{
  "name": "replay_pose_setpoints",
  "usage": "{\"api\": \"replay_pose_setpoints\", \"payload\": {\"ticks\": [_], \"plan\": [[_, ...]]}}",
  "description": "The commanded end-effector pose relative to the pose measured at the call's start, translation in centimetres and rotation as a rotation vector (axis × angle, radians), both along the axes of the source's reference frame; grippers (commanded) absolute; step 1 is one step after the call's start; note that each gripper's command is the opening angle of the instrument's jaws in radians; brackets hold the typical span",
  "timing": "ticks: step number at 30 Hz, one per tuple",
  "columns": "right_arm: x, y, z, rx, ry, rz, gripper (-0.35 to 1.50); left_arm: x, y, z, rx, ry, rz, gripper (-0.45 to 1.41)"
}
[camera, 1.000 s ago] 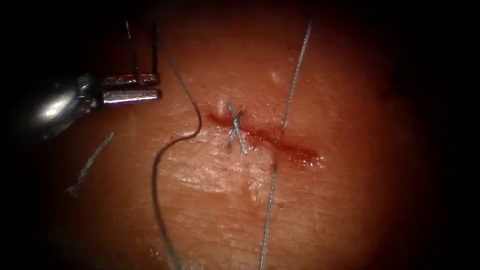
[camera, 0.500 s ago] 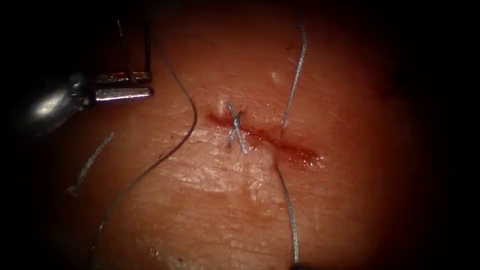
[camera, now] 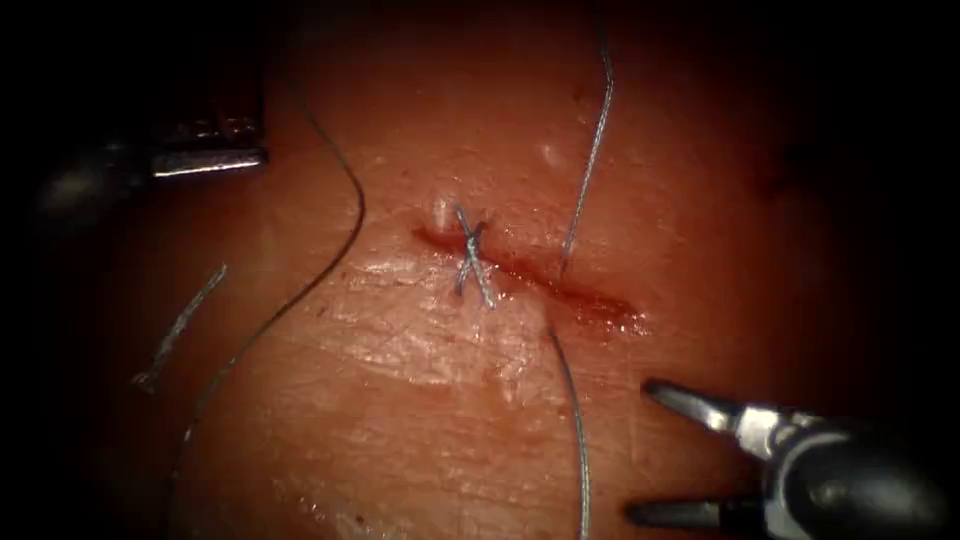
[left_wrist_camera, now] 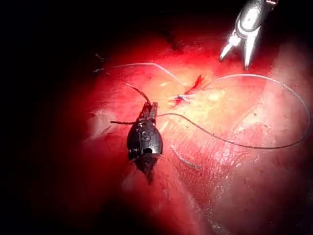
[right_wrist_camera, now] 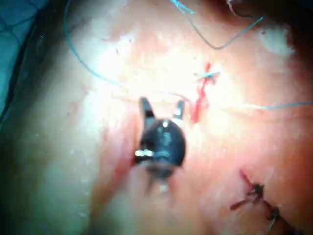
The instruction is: Wound Closure
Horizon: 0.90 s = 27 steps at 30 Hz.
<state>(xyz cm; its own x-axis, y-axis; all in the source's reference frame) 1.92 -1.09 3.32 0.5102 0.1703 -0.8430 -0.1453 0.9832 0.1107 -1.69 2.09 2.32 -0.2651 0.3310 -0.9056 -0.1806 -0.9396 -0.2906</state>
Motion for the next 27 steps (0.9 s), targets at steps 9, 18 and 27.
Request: {"api": "replay_pose_setpoints", "payload": {"ticks": [9, 18, 27], "plan": [[0.40, 0.24, 0.55, -0.045, -0.017, 0.029, 1.04, -0.07, 0.01, 0.08, -0.004, -0.002, 0.002, -0.45], [0.54, 0.25, 0.54, -0.032, 0.001, -0.004, 0.22, -0.10, -0.01, 0.08, -0.004, -0.001, 0.006, -0.45], [0.46, 0.18, 0.49, 0.001, -0.001, -0.097, -0.35, -0.10, -0.02, 0.08, -0.004, -0.003, 0.008, -0.45]]}}
